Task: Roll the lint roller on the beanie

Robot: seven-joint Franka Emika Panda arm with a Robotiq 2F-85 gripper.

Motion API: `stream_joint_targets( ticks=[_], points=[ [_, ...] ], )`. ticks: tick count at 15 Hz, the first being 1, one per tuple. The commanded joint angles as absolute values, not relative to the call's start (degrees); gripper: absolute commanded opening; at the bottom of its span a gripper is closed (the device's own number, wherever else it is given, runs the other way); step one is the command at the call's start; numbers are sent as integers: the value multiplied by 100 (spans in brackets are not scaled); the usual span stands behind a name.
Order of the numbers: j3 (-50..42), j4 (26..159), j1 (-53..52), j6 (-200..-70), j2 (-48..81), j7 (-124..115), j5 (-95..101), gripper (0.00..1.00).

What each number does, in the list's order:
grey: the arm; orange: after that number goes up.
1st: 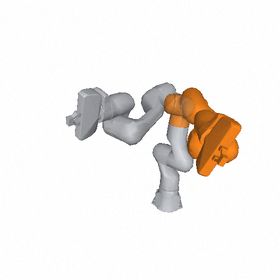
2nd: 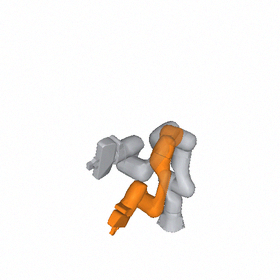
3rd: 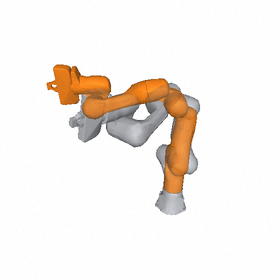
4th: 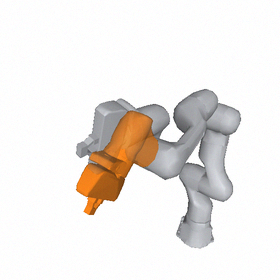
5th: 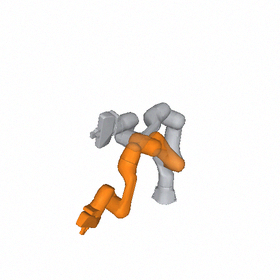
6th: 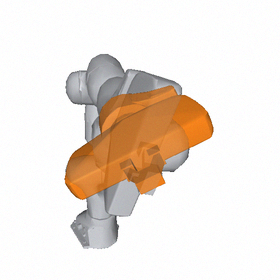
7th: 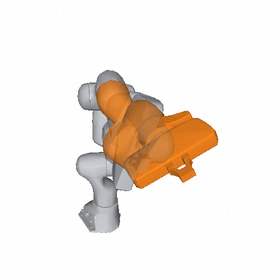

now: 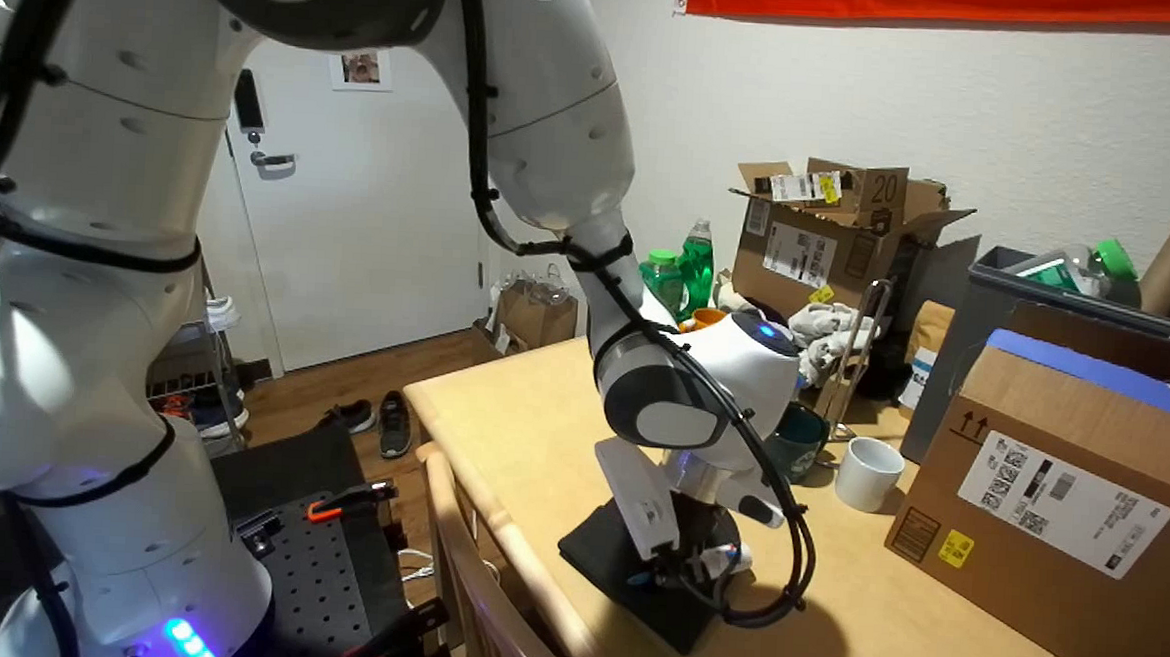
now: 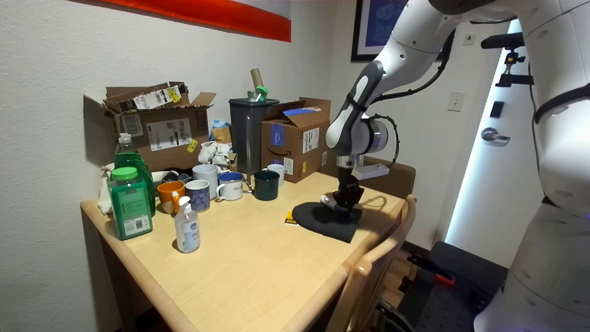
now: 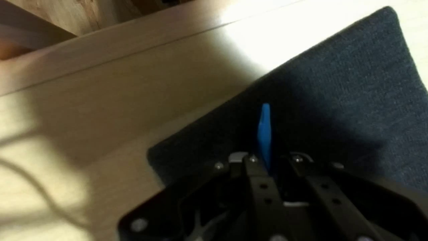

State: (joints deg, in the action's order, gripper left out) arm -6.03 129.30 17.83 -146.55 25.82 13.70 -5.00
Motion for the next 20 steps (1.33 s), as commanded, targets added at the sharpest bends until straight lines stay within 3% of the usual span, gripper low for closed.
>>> stream_joint_targets(
  ticks=[1,8,20],
  points=[
    [-560,12827,2108,-14429,2568,1763,-751,3],
    [-518,12844,2194,-14452,2649,1926,-841,3],
    [-342,12994,1453,-14423,2713,1755,-459,3]
  ],
)
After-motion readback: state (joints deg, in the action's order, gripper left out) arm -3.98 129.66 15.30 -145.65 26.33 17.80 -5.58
